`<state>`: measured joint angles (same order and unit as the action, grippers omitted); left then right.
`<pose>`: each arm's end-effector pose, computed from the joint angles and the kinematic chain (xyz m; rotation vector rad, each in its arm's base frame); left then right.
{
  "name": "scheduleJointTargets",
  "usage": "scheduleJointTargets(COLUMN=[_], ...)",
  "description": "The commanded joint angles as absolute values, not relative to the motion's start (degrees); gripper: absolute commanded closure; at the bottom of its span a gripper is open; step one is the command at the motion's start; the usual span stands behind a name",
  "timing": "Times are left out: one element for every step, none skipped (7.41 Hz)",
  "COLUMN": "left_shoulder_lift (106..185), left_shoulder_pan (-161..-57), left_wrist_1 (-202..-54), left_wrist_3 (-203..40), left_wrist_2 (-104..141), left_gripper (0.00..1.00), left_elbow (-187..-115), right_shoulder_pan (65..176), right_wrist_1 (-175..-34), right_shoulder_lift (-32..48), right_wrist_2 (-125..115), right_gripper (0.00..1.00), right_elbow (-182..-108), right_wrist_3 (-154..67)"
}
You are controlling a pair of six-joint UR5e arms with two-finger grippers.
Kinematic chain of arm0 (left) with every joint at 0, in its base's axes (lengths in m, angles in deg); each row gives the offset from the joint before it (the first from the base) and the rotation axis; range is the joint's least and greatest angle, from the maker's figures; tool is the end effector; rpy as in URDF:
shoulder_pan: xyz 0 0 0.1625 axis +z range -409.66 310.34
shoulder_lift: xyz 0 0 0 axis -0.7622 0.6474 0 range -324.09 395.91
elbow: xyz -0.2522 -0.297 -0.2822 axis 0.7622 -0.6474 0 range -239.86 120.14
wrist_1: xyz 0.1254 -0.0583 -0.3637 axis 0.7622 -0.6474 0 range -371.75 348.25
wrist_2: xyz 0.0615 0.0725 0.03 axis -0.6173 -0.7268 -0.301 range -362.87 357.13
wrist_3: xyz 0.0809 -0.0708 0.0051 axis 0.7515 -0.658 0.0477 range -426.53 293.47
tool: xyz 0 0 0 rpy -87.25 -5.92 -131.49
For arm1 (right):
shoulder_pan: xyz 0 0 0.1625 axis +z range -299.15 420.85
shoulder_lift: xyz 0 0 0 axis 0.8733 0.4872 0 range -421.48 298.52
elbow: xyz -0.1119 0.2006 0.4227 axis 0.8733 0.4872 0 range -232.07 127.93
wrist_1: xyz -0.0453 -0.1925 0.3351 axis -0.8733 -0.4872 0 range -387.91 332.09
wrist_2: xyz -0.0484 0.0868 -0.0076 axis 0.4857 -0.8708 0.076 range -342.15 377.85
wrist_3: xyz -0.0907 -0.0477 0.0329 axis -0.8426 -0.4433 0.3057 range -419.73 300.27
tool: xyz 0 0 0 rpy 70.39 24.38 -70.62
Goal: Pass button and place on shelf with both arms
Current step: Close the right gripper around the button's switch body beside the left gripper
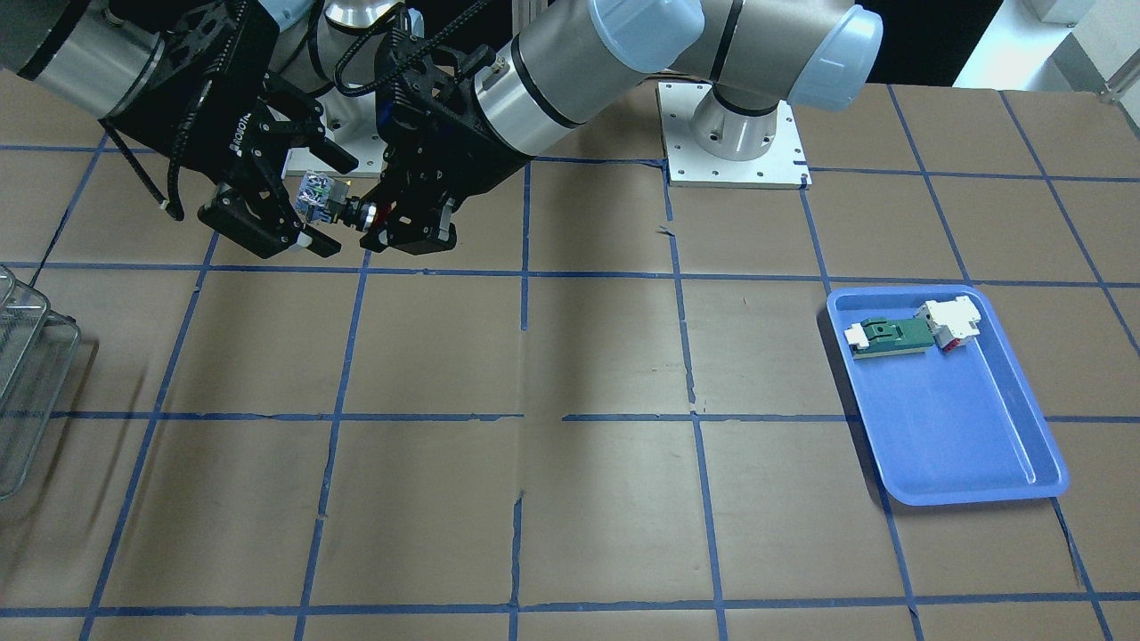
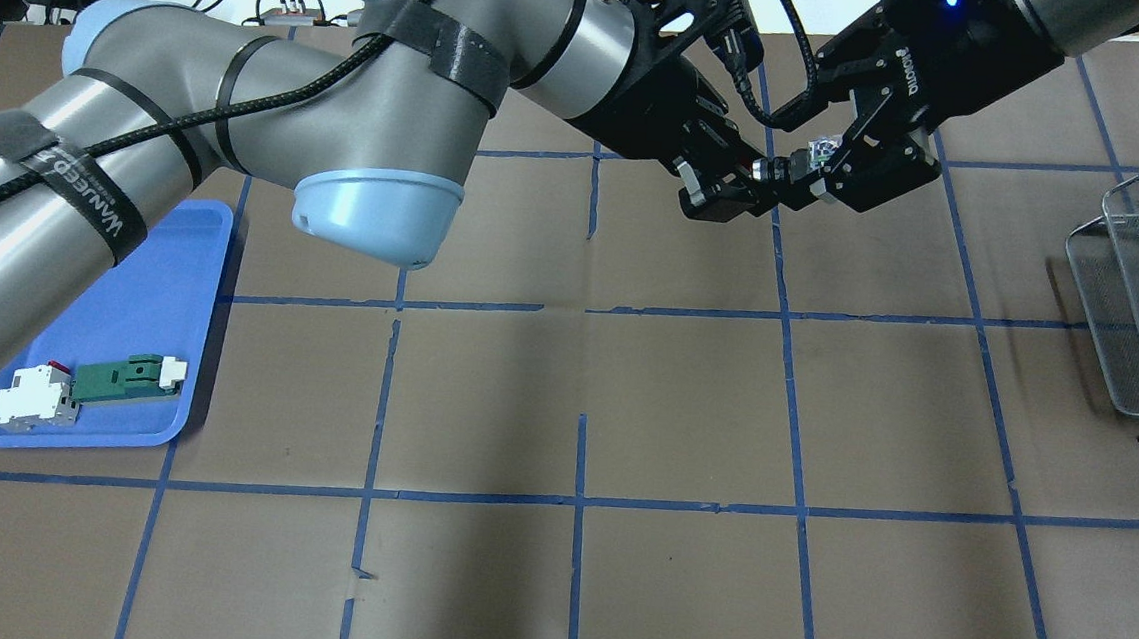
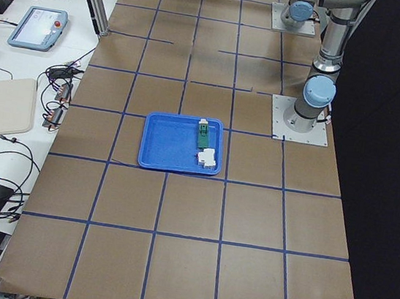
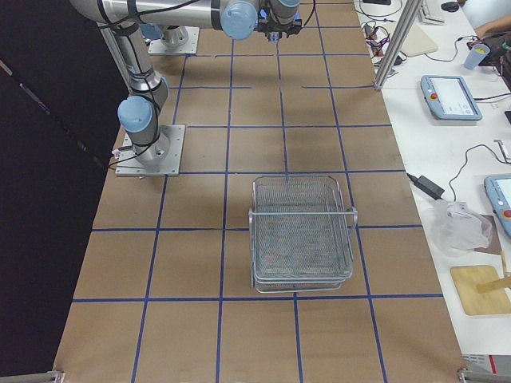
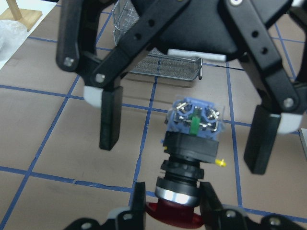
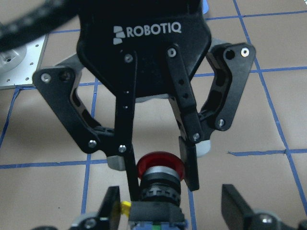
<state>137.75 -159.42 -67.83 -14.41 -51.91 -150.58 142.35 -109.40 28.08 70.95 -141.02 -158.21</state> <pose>-0.3873 -0.4750 0.5145 -1.5881 -1.8946 0.7033 0.1284 -0.4804 0.5485 -1.7885 1.8734 -0.5881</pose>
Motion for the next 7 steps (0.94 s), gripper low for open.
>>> scheduleJointTargets(left_shoulder_lift=[136.7,136.6,136.4,136.3,136.1,135.8,135.8], left_shoulder_pan=[-159.5,-159.5,-159.6,-159.6,-159.6,-159.7,-159.7], left_wrist_1=[-67.7,-67.7,-67.8,-67.8,-67.8,-67.9,-67.9], left_wrist_3=[-14.4,-14.4,-14.5,-14.5,-14.6,-14.5,-14.4], left_wrist_2=[-51.9,-51.9,-52.3,-52.3,-52.4,-52.5,-52.5], left_gripper=[1.00,1.00,1.00,1.00,1.00,1.00,1.00], left_elbow=[-151.0,-151.0,-151.0,-151.0,-151.1,-151.2,-151.2], right_shoulder_pan=[142.2,142.0,142.1,142.2,142.1,142.2,142.2], right_wrist_1=[-109.3,-109.1,-108.8,-108.8,-108.7,-108.6,-108.9], right_shoulder_lift=[28.1,28.2,28.3,28.3,28.5,28.9,29.0], right_wrist_2=[72.3,72.8,73.1,73.7,74.3,74.1,73.9], right_gripper=[0.90,1.00,1.00,1.00,1.00,1.00,1.00], right_elbow=[-140.3,-140.1,-140.6,-141.0,-140.8,-140.8,-140.9], right_wrist_3=[-158.3,-158.3,-158.3,-158.2,-158.3,-158.2,-157.6])
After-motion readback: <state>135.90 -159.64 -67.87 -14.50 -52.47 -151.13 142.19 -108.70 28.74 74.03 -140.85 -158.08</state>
